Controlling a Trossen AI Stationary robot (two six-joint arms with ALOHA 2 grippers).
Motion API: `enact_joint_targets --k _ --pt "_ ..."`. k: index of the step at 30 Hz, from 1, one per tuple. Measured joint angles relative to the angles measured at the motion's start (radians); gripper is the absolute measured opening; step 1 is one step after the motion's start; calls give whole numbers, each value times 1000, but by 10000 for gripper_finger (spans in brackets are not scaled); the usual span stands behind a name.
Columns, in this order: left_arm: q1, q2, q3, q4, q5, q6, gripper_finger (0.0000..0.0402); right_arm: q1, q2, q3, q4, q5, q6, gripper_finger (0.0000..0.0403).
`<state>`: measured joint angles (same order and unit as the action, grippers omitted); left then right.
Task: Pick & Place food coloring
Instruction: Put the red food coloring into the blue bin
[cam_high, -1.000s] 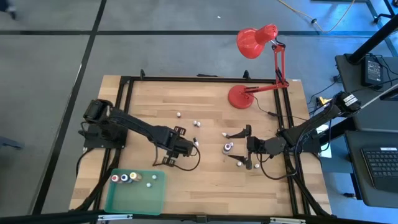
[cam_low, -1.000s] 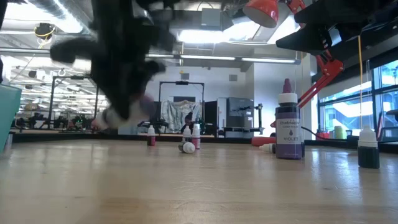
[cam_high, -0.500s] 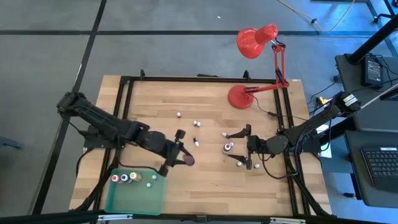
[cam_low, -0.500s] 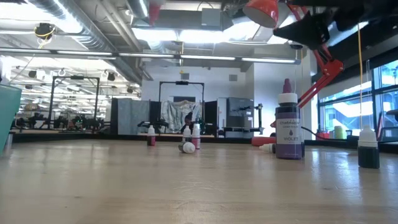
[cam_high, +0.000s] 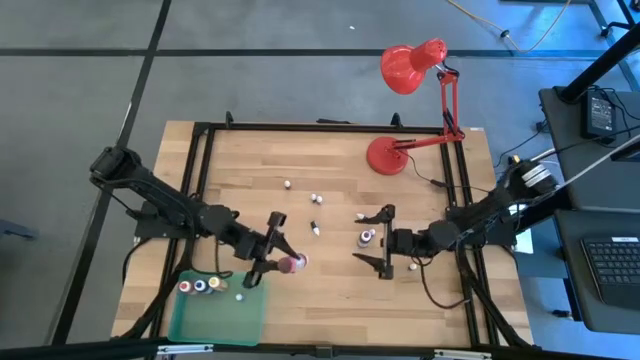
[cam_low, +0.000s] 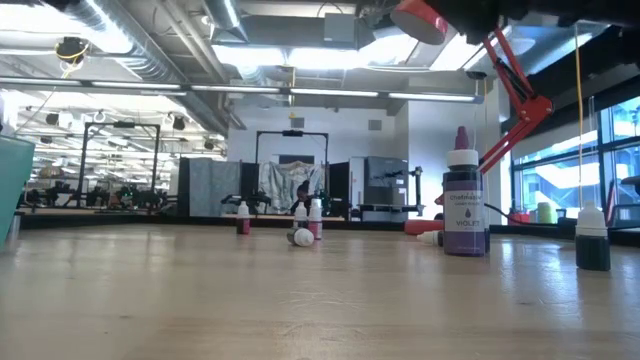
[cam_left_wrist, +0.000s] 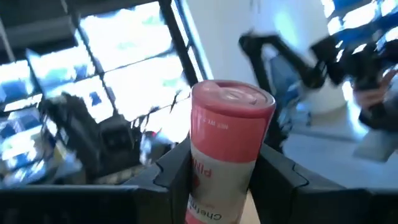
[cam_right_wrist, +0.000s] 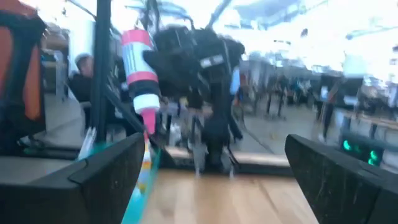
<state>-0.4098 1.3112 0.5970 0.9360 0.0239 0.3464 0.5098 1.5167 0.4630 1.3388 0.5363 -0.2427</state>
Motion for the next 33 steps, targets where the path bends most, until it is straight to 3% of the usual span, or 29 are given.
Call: enact_joint_targets --k 7,16,33 --pt "-2 16 -5 33 24 18 132 -47 209 205 47 -200 -25 390" --pt "-3 17 -5 33 83 8 132 -66 349 463 -198 -220 -52 390" --pt "-21 17 -5 42 128 61 132 -78 357 514 -266 -268 -42 390"
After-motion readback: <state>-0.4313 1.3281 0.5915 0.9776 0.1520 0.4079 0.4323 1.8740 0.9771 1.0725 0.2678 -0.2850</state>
